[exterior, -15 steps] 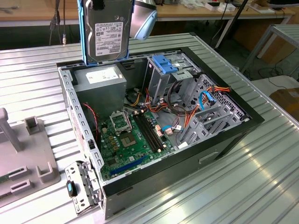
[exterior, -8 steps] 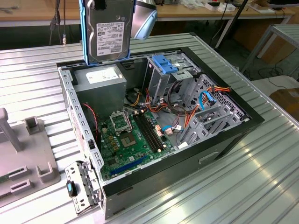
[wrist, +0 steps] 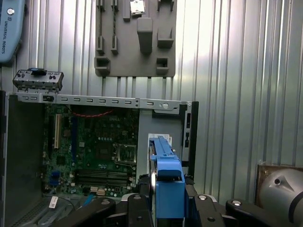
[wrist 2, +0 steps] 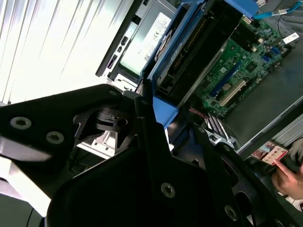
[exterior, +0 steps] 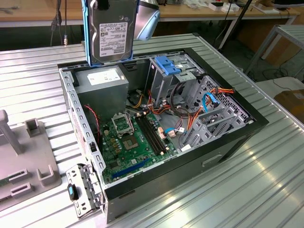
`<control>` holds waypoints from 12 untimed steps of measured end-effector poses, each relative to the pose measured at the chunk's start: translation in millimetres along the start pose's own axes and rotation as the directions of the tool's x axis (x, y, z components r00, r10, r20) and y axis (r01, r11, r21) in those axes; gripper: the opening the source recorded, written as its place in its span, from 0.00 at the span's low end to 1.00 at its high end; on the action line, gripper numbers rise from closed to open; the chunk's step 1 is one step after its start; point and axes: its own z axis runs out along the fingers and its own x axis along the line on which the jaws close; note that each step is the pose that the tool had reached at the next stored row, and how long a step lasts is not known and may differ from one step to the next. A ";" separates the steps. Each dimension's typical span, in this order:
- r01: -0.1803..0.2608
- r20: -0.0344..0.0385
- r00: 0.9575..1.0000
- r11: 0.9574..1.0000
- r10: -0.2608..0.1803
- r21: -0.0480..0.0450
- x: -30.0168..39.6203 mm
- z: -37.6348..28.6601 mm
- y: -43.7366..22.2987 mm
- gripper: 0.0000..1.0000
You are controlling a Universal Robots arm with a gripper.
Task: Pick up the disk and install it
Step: 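Pick up the disk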
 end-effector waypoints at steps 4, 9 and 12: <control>0.000 0.000 1.000 1.000 0.000 0.000 0.1 0.0 -1.2 0.36; 0.000 0.000 1.000 1.000 0.000 0.000 0.1 0.0 -2.1 0.36; 0.000 0.000 1.000 1.000 0.000 0.000 0.1 0.0 -2.9 0.36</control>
